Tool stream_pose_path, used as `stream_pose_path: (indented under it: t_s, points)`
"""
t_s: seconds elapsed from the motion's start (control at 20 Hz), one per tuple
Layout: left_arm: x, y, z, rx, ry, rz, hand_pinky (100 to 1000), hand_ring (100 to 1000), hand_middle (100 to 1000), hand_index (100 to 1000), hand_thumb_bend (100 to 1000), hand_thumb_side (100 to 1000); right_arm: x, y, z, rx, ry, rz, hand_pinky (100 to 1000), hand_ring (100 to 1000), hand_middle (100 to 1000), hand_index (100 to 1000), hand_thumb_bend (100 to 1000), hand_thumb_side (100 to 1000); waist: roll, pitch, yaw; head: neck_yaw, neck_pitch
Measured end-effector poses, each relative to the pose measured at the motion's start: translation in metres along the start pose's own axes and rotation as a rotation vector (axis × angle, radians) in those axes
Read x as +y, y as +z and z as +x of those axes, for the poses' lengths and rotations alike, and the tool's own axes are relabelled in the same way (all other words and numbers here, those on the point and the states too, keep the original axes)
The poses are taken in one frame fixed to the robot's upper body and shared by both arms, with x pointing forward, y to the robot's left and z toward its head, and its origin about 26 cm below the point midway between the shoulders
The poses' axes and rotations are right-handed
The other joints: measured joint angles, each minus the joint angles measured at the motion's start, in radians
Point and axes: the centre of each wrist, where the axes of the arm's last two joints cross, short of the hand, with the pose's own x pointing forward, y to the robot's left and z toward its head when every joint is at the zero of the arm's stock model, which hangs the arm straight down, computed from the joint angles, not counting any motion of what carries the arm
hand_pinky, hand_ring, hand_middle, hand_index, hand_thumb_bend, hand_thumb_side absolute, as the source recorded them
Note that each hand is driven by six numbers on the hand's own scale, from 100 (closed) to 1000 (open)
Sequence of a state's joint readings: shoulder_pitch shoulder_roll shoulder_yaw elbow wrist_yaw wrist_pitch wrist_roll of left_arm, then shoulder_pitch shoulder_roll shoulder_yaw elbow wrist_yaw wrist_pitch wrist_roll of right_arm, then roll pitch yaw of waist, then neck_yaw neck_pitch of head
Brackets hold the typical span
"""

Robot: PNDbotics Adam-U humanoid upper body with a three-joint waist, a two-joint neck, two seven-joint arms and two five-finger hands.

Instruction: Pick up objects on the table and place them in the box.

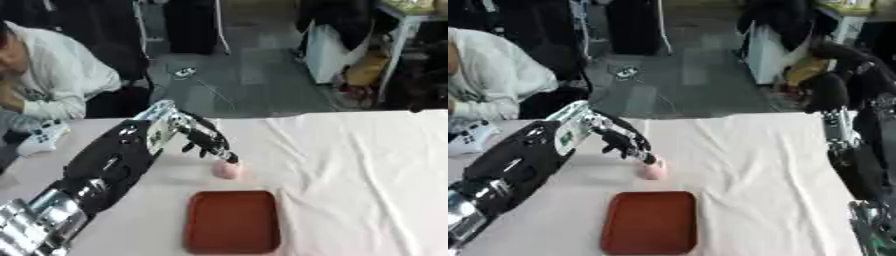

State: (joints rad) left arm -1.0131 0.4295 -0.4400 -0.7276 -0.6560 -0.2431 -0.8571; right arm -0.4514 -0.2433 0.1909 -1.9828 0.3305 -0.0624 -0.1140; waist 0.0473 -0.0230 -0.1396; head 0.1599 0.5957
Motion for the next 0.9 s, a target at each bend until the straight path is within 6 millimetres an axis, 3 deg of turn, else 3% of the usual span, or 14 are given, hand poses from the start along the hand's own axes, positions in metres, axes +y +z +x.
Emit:
stream_pose_path:
  t_s: [0.7,0.9]
  points:
    - [-0.003,-0.0043,-0.0043,0.076,-0.04,-0.01,339,667,928,1000,852,770,0.0043,-0.0031,0.0031,-0.021,-0.018,0.01,399,585,750,832,271,839,0.0,0.01,-0.019,0.016,-0.035]
    - [-0.0025,-0.0051,-0.0037,0.096,-0.06,-0.005,390,784,968,1000,866,741,0.0079,-0.0052,0.0057,-0.033,-0.038,0.024,399,585,750,832,270,840,0.0,0.019,-0.032,0.032,-0.038]
